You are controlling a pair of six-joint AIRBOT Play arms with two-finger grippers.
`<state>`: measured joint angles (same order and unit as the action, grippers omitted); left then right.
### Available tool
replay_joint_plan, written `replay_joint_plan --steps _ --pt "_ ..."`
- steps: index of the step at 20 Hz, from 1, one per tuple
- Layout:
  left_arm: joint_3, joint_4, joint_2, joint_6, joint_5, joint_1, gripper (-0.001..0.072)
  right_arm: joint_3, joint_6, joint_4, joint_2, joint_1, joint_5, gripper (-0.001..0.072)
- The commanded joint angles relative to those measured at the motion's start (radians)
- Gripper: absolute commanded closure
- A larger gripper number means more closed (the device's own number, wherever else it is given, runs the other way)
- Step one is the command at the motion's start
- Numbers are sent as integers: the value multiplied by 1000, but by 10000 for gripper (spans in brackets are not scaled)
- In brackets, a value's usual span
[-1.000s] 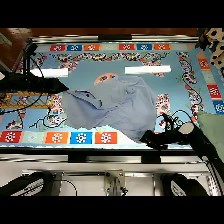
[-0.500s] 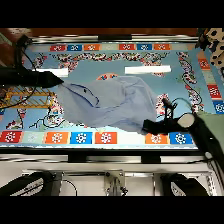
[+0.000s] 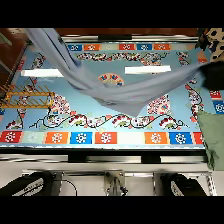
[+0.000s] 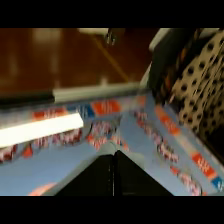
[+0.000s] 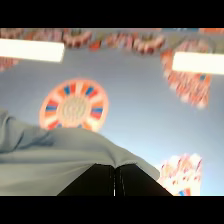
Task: Fold the shirts.
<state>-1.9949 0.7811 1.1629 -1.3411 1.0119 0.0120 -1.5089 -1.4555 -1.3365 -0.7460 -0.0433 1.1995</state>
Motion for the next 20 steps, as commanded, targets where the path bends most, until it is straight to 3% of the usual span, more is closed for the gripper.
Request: replay_joint_plan --steps 1,3,5,7,9,11,13,18,20 --pt "-133 -21 -67 -26 -207 25 681 -301 39 -101 14 5 -32 663" --pt "-96 35 -135 -75 -206 79 681 -382 43 -135 14 5 -18 663" --pt "-52 154 -195 -151 -119 131 681 -426 43 -182 14 5 14 663" --pt "-43 286 -230 -217 47 166 681 -436 36 -236 14 5 62 663" --pt "-43 355 -251 -228 237 175 681 -436 35 -268 14 5 138 663" --pt "-43 345 -259 -229 437 174 680 -436 36 -265 14 5 197 663" --pt "-43 278 -259 -255 551 174 680 -436 43 -232 14 5 206 663" --pt "-60 -68 -264 -272 398 174 680 -440 41 -144 19 5 115 662" --pt "-83 -86 -292 -272 353 175 681 -460 24 -142 37 5 124 663"
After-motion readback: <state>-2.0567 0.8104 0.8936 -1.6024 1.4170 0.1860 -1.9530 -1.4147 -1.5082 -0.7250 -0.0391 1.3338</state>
